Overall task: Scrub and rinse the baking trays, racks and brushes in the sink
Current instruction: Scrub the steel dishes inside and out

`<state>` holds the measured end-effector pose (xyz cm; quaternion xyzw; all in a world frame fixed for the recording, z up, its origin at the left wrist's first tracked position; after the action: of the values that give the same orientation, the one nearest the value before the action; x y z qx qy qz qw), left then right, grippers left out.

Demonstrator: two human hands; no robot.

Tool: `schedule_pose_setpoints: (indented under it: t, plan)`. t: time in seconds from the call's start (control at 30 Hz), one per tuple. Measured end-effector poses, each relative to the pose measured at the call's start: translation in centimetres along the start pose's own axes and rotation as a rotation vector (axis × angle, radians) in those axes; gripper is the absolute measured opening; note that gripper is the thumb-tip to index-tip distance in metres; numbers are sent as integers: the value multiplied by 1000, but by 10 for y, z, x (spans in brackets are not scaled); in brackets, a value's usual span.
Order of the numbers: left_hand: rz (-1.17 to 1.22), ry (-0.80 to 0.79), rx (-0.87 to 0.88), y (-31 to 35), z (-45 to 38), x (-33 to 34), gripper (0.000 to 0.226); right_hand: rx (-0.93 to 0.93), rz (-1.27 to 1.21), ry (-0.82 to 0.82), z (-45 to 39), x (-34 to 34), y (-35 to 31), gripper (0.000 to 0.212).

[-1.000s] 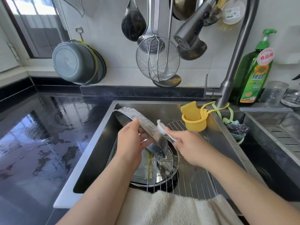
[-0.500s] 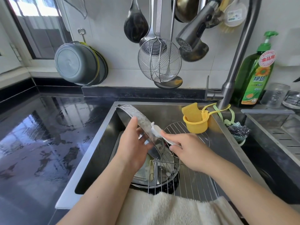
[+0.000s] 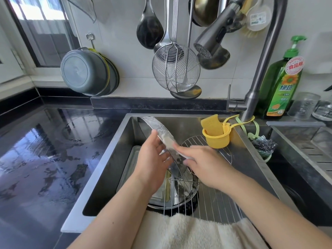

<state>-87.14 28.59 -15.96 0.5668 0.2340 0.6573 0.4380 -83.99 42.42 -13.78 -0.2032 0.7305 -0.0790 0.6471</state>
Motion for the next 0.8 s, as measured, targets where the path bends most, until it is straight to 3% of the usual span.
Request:
schedule_pose_setpoints:
  t: [0.07,0.27,0.47,0.53,0.7,0.8]
  plan:
    - [-26,-5,-5,0,1,2,53,-8,-8,10,-4,1,-3,65]
    - [173,53,105,14,-2,-12,47,48,-48,-194,14,9,21,69]
    - [-200,-43,13,-5,0,5,35,-8,-13,23,-5,5,-4,69]
    - [-171,-9,40,2,1,1,38,33,-8,8,-4,3,3,68]
    - [31,114,67,9,-3,-17,53,97,48,-217,20,5,19,64]
    - [7,67,44,5,-1,-9,49,80,-7,-70,9,0,13,63]
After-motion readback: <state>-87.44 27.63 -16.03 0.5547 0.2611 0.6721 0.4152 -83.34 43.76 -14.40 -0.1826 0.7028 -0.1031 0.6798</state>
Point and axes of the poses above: each hand's wrist, its own z-axis away from the middle knuckle, its own x-axis out of the palm, y = z × x, the point moved 7 cm from there along -z, towards the middle knuckle, and after that the axes turned 6 degrees about z, right-handed, at the moved point
